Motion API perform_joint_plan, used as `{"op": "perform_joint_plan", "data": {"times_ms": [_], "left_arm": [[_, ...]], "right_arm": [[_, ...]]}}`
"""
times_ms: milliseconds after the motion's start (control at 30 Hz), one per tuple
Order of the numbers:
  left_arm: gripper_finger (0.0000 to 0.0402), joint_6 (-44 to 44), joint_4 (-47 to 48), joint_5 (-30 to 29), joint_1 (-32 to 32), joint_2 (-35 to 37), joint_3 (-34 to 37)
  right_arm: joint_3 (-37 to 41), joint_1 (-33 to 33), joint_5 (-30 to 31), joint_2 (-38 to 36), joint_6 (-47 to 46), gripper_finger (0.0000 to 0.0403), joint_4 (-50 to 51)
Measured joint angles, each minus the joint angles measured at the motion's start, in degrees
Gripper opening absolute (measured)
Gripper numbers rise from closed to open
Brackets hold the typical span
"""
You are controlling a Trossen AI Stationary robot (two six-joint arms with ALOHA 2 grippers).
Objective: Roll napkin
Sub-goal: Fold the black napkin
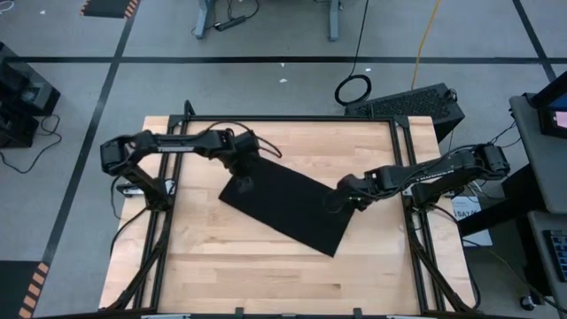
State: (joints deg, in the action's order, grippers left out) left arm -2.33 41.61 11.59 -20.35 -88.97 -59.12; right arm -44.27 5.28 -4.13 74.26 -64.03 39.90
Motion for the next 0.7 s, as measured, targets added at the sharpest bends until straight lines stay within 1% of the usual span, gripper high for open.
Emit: {"op": "perform_joint_plan", "data": {"times_ms": [133,267,333,400,500,567,633,700], "left_arm": [[0.0101,-4.48,1.63,4.19,2.44,4.24,-0.24],[0.0101,-4.72,-1.0,4.34,7.66,7.47,2.88],[0.0101,-4.3,-3.46,4.29,10.17,8.17,5.34],[0.0101,-3.33,-2.85,4.26,12.63,8.32,7.87],[0.0101,-1.69,-3.79,4.64,15.87,8.87,10.75],[0.0104,-0.29,-4.58,3.41,17.9,8.89,12.63],[0.0117,1.8,-6.57,0.8,19.58,9.64,14.94],[0.0139,3.37,-8.19,-0.57,20.57,10.16,16.81]], "right_arm": [[-0.02,1.42,-1.41,0.0,3.65,0.0218,-7.15],[-0.02,5.05,-0.75,0.0,6.91,0.0215,-16.68],[-0.02,7.59,1.31,0.0,9.73,0.0215,-20.04],[-0.04,10.18,3.68,0.0,11.22,0.0215,-21.59],[-0.04,13.97,8.17,0.0,10.16,0.0215,-21.56],[-0.04,16.52,11.6,0.38,9.28,0.0215,-21.08],[-0.04,18.77,14.54,1.19,9.23,0.0215,-21.05],[-0.04,20.61,16.01,2.27,9.25,0.0215,-21.42]]}}
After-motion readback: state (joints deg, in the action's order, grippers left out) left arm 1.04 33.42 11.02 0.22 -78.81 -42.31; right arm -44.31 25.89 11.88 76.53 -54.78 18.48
